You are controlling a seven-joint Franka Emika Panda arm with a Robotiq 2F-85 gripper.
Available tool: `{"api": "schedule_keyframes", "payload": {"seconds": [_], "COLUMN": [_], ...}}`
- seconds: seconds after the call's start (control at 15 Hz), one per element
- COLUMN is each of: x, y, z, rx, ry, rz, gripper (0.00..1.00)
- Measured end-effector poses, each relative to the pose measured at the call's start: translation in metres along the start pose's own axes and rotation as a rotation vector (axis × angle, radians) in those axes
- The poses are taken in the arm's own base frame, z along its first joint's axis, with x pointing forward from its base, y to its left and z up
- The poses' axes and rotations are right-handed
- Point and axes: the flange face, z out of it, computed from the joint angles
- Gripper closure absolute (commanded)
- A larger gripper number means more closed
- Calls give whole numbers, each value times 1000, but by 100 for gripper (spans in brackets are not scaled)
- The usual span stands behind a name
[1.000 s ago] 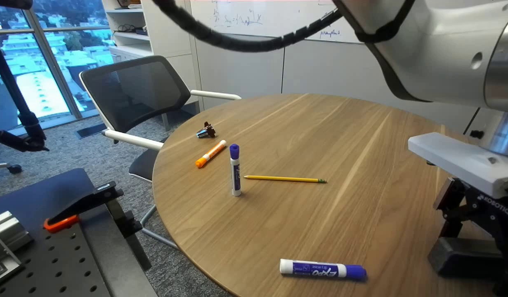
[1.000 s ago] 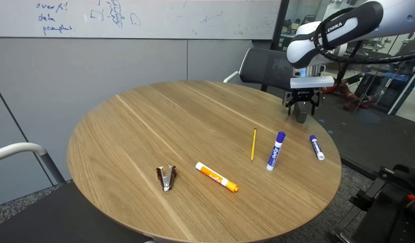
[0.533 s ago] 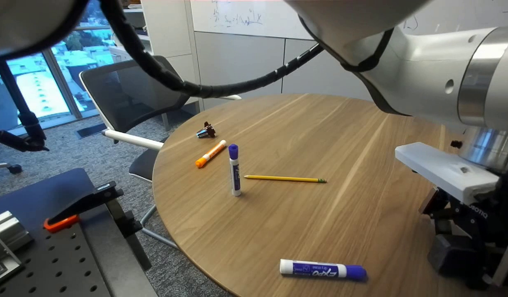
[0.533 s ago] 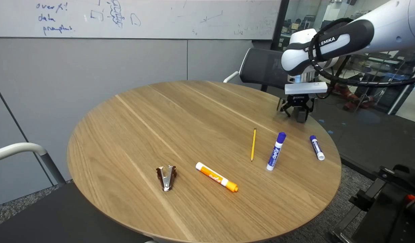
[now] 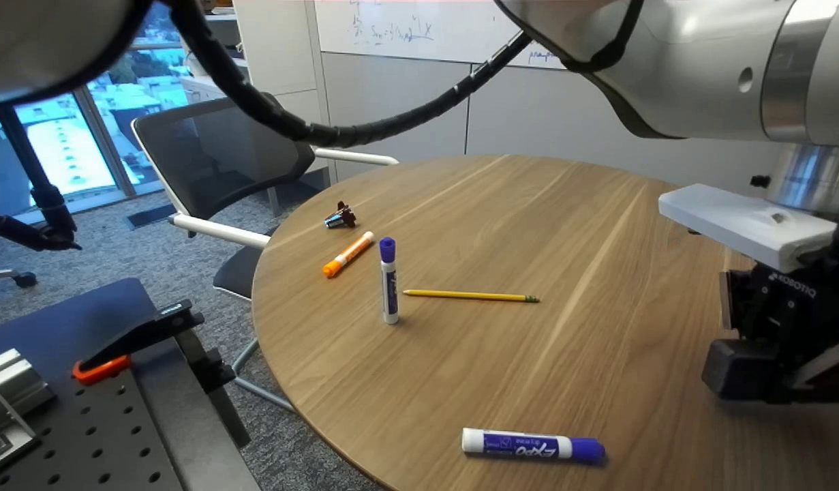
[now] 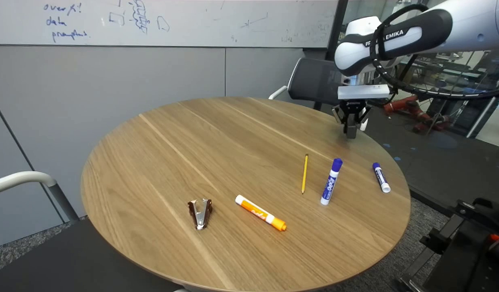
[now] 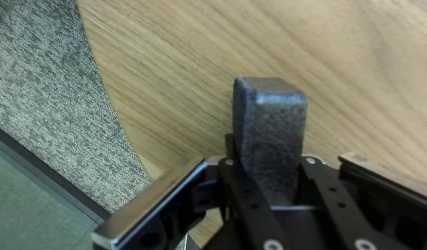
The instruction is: Move the duster from right to left.
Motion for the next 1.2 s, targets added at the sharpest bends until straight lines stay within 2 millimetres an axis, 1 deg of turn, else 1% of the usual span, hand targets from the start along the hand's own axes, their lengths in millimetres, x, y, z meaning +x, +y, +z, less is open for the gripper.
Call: {"api": "schedule_keyframes", "payload": {"seconds": [0.13,0.33,0.6,0.73,0.8,0.93,1.07,1.2], "x": [-7,-30,-75,-104,-120,-156,-192,-226], "y": [-22,-70,-137,-170,-186,-218,-245,-267], "z": [-20,-53,-105,-125,-130,-129,-119,-102], "rx": [22,58,129,165,175,181,167,142], "ry": [29,68,101,94,86,61,32,3], "rz": [-39,-125,-286,-382,-427,-511,-585,-647], "gripper": [93,93,93,93,93,93,93,93]}}
